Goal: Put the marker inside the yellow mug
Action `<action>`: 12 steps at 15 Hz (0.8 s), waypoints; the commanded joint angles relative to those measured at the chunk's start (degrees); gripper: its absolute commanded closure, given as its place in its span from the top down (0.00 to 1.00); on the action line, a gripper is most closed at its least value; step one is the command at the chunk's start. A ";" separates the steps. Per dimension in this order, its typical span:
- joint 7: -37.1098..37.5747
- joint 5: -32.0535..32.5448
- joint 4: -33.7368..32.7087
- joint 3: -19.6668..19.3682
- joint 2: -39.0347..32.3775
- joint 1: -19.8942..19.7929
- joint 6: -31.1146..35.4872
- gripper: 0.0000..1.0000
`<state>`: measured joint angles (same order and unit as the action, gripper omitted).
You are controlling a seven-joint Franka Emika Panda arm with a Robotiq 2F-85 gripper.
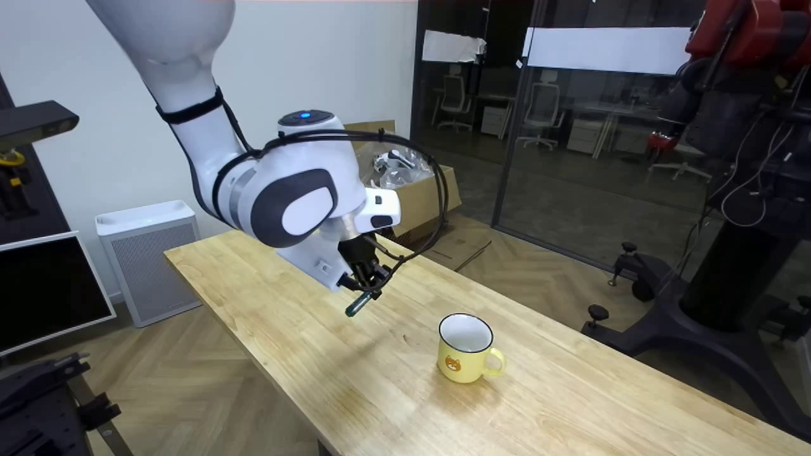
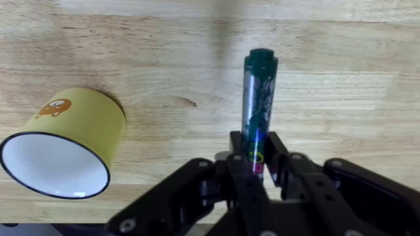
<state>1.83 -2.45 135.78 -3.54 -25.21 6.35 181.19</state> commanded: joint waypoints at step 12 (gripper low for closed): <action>-4.78 -19.50 -5.29 8.69 11.56 -17.92 -31.11 0.05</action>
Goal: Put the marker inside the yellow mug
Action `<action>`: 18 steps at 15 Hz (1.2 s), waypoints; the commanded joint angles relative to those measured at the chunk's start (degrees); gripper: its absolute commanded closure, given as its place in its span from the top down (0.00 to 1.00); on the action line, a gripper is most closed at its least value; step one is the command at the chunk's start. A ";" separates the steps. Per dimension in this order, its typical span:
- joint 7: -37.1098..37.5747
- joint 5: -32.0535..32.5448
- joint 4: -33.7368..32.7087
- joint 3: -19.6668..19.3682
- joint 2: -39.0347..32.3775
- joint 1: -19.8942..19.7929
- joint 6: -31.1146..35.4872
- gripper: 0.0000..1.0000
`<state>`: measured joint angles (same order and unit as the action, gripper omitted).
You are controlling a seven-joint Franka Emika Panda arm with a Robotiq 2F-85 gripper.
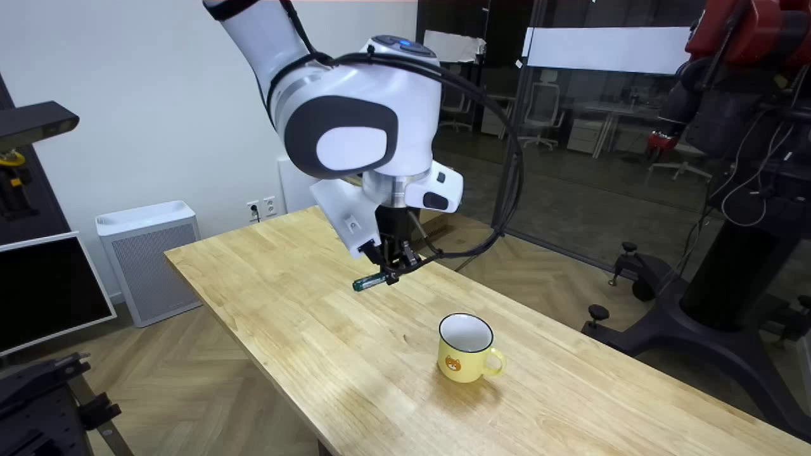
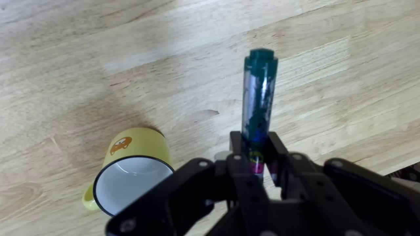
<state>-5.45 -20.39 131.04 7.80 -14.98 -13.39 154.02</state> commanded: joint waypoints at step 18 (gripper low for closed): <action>11.47 10.89 -11.50 -16.17 -7.53 4.31 -3.41 0.05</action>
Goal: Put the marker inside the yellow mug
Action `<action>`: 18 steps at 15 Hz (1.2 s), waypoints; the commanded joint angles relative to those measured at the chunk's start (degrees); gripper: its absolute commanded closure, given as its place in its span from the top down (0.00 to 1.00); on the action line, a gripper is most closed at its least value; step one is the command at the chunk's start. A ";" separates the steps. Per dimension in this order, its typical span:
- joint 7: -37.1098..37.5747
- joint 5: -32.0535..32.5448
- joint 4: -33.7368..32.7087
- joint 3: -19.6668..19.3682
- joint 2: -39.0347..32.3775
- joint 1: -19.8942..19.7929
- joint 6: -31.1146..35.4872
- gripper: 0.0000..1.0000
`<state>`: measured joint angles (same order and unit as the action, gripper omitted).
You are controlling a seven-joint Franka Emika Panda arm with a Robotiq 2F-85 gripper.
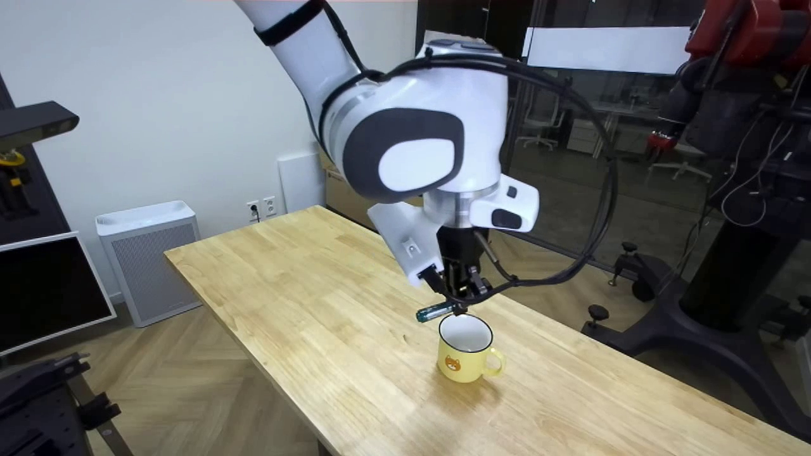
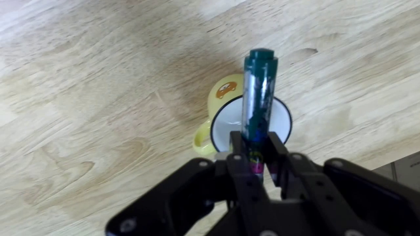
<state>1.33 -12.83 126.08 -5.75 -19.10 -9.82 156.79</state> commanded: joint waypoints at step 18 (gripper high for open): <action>15.52 9.61 -30.31 -4.79 -20.14 5.27 -19.12 0.05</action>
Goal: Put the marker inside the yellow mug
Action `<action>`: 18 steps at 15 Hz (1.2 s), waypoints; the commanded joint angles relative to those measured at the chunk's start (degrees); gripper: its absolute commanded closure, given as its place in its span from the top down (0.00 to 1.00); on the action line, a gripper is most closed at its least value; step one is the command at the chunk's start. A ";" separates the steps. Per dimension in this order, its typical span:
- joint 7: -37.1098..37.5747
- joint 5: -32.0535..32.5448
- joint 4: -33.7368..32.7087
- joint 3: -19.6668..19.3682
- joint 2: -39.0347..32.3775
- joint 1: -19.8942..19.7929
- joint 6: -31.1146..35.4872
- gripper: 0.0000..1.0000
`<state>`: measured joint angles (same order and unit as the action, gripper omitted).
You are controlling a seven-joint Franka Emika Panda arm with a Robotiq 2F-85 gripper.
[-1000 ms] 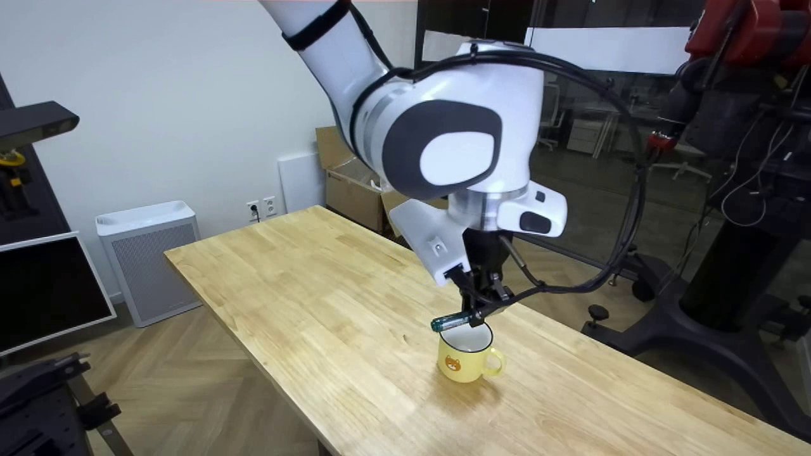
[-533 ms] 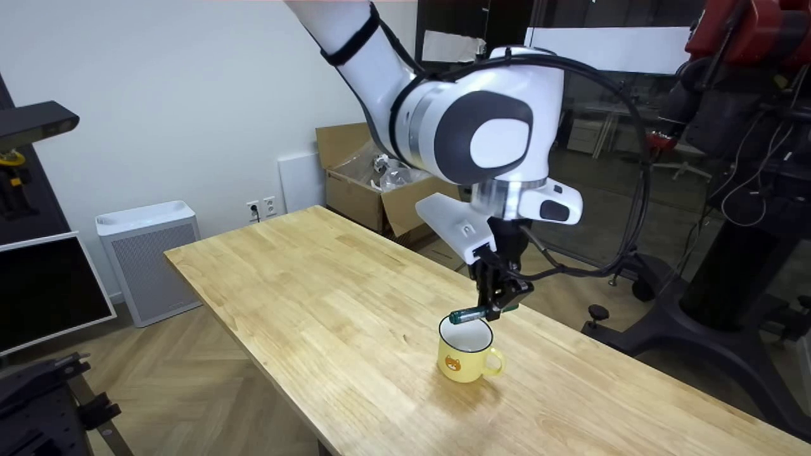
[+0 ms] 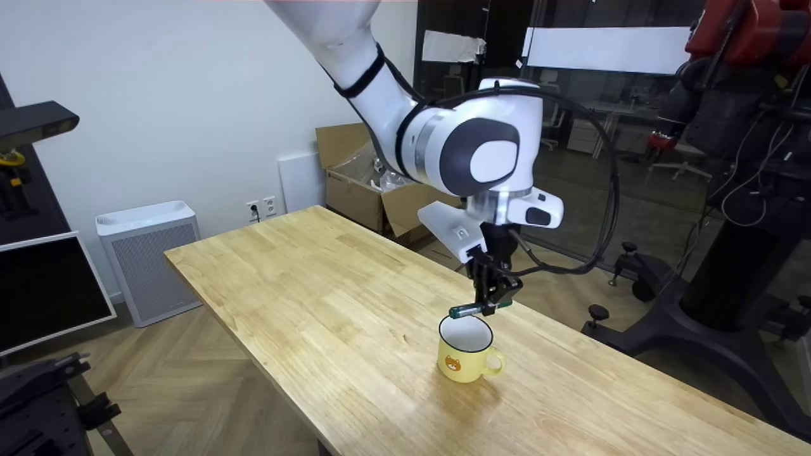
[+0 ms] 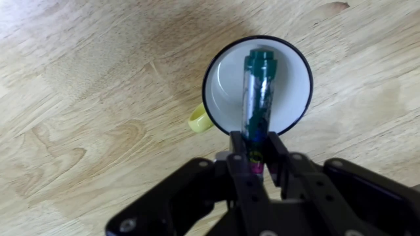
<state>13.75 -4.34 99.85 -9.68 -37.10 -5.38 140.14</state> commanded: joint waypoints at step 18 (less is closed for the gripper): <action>2.53 2.23 0.27 -1.38 -2.69 1.93 7.62 0.05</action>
<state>14.35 -4.02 98.47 -9.73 -39.57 -4.94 142.62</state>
